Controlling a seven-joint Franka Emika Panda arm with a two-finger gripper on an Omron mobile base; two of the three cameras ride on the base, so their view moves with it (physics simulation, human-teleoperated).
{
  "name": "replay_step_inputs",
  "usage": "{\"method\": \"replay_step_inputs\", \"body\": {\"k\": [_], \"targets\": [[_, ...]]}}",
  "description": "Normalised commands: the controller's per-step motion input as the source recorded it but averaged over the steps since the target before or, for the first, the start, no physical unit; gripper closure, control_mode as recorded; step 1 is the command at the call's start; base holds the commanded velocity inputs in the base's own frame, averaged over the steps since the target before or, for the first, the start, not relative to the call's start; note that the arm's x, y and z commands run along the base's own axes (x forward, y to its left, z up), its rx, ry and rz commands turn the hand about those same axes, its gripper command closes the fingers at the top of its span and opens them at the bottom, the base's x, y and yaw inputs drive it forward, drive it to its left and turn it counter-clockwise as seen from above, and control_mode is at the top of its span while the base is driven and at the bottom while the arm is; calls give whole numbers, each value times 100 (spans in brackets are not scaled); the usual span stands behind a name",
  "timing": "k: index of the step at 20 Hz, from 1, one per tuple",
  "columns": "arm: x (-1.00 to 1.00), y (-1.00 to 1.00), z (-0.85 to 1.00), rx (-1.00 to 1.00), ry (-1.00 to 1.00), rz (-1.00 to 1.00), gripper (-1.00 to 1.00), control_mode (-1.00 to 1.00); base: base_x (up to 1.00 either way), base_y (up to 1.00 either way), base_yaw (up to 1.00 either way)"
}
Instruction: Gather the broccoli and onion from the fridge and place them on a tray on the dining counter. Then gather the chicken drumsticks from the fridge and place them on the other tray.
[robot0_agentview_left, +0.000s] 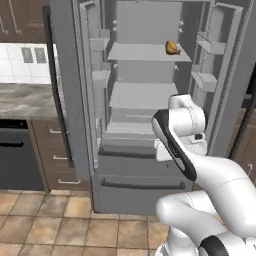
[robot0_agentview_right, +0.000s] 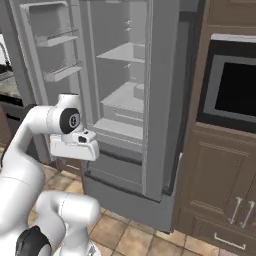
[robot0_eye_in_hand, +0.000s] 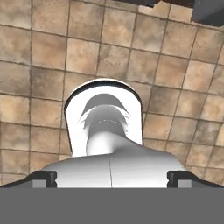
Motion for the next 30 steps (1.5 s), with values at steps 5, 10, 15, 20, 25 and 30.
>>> {"method": "replay_step_inputs", "body": {"k": [5, 10, 15, 20, 25, 30], "targets": [[0, 0, 0, 0, 0, 0, -100, 100, 52, 71, -52], [0, 0, 0, 0, 0, 0, -100, 100, 24, 6, -43], [0, 0, 0, 0, 0, 0, -100, 100, 25, 16, -27], [0, 0, 0, 0, 0, 0, -100, 100, 22, 33, -14], [0, 0, 0, 0, 0, 0, -100, 100, 80, 0, 0], [0, 0, 0, 0, 0, 0, -100, 100, 61, 1, 0]]}}
